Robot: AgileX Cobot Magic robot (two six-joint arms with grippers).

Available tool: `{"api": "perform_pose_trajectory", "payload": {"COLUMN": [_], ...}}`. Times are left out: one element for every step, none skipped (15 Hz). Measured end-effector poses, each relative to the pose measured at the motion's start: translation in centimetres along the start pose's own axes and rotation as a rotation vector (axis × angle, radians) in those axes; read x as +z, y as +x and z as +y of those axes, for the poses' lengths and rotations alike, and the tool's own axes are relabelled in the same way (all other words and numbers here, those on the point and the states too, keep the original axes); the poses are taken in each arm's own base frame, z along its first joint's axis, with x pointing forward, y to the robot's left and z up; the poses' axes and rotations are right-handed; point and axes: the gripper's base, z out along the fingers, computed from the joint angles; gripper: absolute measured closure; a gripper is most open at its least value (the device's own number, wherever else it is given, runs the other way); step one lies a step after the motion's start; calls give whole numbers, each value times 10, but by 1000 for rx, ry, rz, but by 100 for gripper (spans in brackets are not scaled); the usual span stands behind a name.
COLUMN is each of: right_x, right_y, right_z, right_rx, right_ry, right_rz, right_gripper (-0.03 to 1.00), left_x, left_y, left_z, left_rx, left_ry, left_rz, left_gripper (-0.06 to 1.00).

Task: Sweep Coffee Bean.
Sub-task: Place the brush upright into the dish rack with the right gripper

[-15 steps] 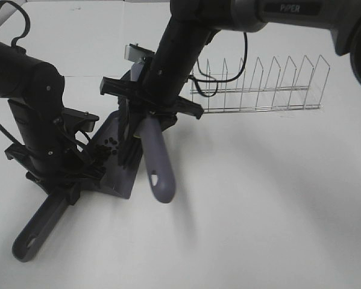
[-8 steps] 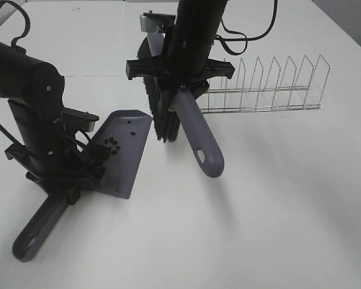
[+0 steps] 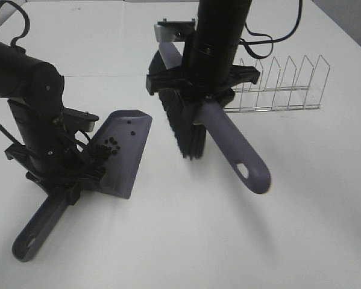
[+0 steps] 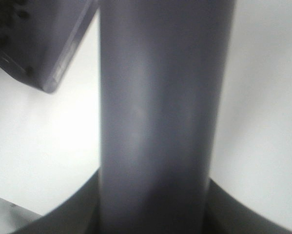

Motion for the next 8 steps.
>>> {"api": "perform_pose_trajectory", "payload": {"right_x": [3,6,9,21,25,27,28,30], "right_y": [13,27,38,53,58,60,61,61], "right_z": [-6,-16,-27,-60,-76,-90,-102,-113], "right_rx": [-9,-7,13,91,129,161,183,208], "right_ry": [40,75,87,104,111,110,106,104], "right_rz": [33,70,105,178,203,216,220,228], "right_gripper": [67,67,67,67,67,67,67,67], "left_x": [0,0,0,0,0,0,0,0], "left_y": [0,0,0,0,0,0,0,0], "left_z": [0,0,0,0,0,0,0,0], "left_rx": [0,0,0,-1,-1,-1,-1,-1], "left_ry": [0,0,0,1,2,1,1,1], "left_rz": [0,0,0,2,4,5,6,7], "left_gripper": [61,61,61,61,61,61,61,61]}}
